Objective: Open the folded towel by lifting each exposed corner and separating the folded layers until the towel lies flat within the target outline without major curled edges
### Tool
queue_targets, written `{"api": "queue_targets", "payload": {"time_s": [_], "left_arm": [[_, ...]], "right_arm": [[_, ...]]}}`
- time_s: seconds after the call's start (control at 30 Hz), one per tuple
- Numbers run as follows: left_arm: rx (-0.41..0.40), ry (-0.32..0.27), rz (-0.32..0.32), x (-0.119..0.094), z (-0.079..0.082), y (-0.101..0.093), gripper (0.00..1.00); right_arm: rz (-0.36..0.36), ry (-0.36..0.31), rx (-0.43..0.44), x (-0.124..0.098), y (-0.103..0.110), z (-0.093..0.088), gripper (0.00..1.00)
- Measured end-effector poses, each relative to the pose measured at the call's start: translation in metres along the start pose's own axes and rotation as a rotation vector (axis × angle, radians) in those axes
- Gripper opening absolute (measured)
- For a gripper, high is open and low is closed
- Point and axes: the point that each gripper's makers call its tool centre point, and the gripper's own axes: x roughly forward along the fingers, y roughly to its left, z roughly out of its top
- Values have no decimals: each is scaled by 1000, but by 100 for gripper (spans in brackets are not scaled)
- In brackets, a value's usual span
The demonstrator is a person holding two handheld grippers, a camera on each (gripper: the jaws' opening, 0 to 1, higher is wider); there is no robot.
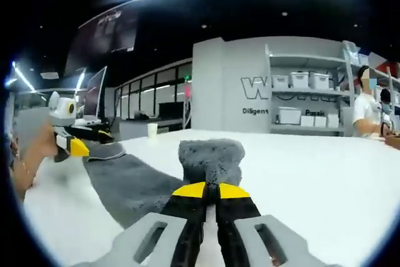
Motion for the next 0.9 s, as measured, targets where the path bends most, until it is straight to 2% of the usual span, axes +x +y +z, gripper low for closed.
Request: {"api": "queue_targets", "payload": {"time_s": [0.13, 0.23, 0.37, 0.5, 0.6, 0.73, 0.83, 0.9], "left_arm": [[-2, -5, -10, 0, 1, -3, 90], [-3, -6, -11, 0, 1, -3, 89], [-4, -2, -13, 1, 0, -3, 89], [-5, 0, -12, 1, 0, -3, 89], [-5, 1, -8, 0, 0, -2, 89], [-5, 4, -7, 1, 0, -1, 89], [-6, 9, -6, 1, -1, -1, 89], [-5, 9, -6, 1, -1, -2, 89]], "right_arm": [[-81, 5, -8, -15, -12, -8, 0], [-138, 111, -46, -20, -23, -30, 0], [-178, 213, 1, -23, -35, -55, 0], [-224, 228, 6, -30, -45, -57, 1], [-298, 259, -57, -38, -57, -56, 1], [-333, 293, -70, -43, -63, -61, 2], [-364, 344, -36, -50, -71, -72, 7], [-392, 365, -18, -55, -76, -76, 14]]}}
